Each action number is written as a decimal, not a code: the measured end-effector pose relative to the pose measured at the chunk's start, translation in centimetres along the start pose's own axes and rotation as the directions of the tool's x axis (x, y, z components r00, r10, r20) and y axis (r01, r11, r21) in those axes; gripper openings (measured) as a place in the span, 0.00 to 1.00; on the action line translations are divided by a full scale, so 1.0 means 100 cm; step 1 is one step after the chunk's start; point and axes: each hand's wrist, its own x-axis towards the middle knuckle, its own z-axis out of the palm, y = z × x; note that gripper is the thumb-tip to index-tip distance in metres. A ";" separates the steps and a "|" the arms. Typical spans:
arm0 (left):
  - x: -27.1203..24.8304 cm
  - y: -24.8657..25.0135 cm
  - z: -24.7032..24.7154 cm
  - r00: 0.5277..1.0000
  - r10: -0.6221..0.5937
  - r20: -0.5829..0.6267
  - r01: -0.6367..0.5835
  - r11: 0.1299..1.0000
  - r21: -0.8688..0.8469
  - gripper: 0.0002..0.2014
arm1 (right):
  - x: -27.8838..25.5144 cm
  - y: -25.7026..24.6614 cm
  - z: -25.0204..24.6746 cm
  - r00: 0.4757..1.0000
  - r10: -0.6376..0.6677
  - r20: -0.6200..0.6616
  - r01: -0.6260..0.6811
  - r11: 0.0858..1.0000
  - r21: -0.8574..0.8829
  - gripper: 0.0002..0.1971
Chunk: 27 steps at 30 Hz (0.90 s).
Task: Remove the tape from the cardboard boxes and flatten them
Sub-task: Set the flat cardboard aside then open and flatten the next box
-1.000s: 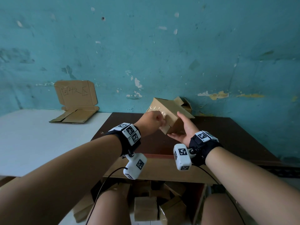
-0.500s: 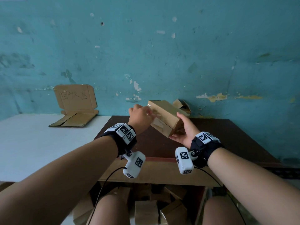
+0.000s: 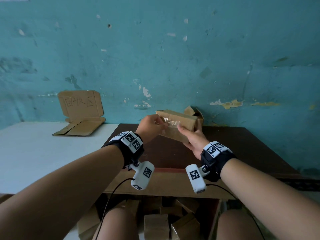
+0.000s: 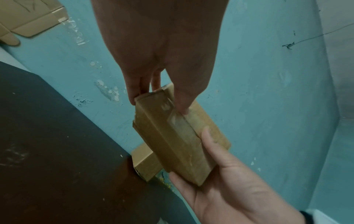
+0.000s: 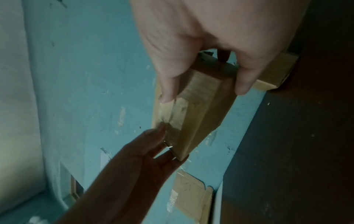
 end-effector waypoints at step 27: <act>-0.002 -0.008 -0.002 0.995 -0.048 0.088 0.048 0.999 -0.007 0.09 | 0.010 0.014 -0.029 0.984 -0.152 -0.097 0.131 0.973 -0.191 0.51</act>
